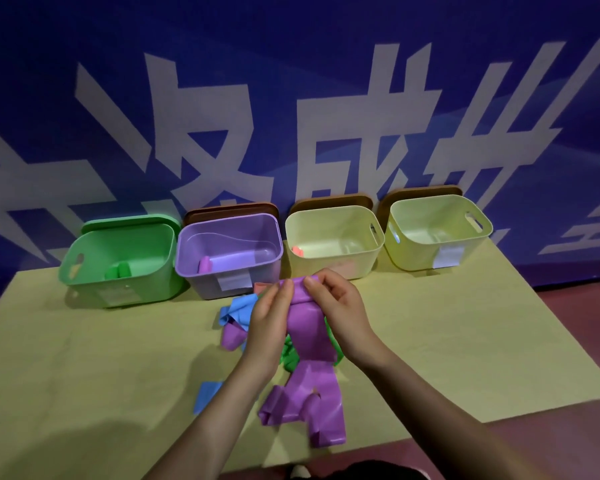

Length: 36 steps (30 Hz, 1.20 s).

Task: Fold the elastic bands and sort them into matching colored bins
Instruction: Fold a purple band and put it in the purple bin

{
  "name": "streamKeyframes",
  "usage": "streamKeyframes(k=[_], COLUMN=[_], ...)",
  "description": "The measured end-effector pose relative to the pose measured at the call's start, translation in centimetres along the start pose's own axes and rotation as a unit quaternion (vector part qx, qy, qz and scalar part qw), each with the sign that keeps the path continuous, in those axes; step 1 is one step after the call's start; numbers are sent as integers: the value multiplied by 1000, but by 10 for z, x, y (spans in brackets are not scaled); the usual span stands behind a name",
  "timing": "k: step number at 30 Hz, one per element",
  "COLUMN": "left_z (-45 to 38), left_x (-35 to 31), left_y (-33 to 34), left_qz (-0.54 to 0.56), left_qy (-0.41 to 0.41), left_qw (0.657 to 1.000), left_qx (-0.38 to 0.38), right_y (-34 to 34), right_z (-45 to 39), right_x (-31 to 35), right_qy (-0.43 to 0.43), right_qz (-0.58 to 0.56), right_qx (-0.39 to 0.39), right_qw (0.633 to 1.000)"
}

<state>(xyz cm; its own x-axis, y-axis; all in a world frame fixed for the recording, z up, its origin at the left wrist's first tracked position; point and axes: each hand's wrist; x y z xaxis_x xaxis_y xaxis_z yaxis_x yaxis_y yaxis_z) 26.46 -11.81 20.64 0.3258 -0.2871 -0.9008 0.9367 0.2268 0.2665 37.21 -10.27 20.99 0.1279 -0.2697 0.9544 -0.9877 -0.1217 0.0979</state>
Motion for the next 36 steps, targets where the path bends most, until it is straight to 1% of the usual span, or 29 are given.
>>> streamKeyframes(k=[3, 5, 8, 9, 11, 13, 15, 17, 21, 26, 28, 31, 33, 36], left_z=[-5, -7, -6, -6, -8, -10, -12, -14, -17, -20, -23, -26, -29, -29], left_x=[3, 4, 3, 3, 4, 5, 4, 2, 3, 6, 4, 0, 0, 2], left_y=[4, 12, 32, 37, 44, 50, 58, 65, 69, 68, 69, 67, 62, 54], left_qz=[-31, -55, -127, -146, -165, -131, -26, 54, 65, 113, 125, 105, 73, 23], left_qy=[-8, -5, 25, 43, 75, 70, 22, -24, -50, -32, -38, -63, -60, -46], left_qw=[999, 998, 989, 985, 980, 986, 998, 998, 996, 991, 989, 991, 994, 997], left_qx=[9, -14, -74, -86, -87, -80, -57, -33, -36, -59, -63, -53, -48, -50], right_y=[-10, -20, -39, -45, -58, -67, -72, -75, -80, -86, -87, -90, -90, -87], right_z=[-3, -5, -9, -11, -16, -22, -29, -35, -46, -55, -60, -66, -66, -66], right_x=[-3, -1, 3, 4, 4, 5, 6, 6, 6, -5, -7, -10, -13, -14], right_qy=[8, 9, 17, 22, 29, 24, 14, -5, -37, -84, -110, -156, -182, -210], right_qz=[19, 22, 3, -4, -8, -6, -7, -2, 24, 90, 120, 184, 218, 232], right_qx=[-15, -5, 36, 52, 74, 80, 76, 79, 102, 127, 136, 157, 178, 207], right_qw=[1000, 1000, 999, 998, 997, 996, 997, 997, 994, 984, 977, 958, 942, 927])
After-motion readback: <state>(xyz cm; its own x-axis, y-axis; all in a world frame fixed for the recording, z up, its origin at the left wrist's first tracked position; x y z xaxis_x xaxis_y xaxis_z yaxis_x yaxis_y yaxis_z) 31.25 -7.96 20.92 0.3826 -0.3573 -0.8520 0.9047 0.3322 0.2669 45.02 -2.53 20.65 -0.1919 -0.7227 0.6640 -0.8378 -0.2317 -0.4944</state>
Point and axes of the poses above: each hand's wrist, its own z-axis away from the middle knuckle, its own y-axis out of the palm, x = y × z, and after that the axes turned 11 degrees about -y, right-handed
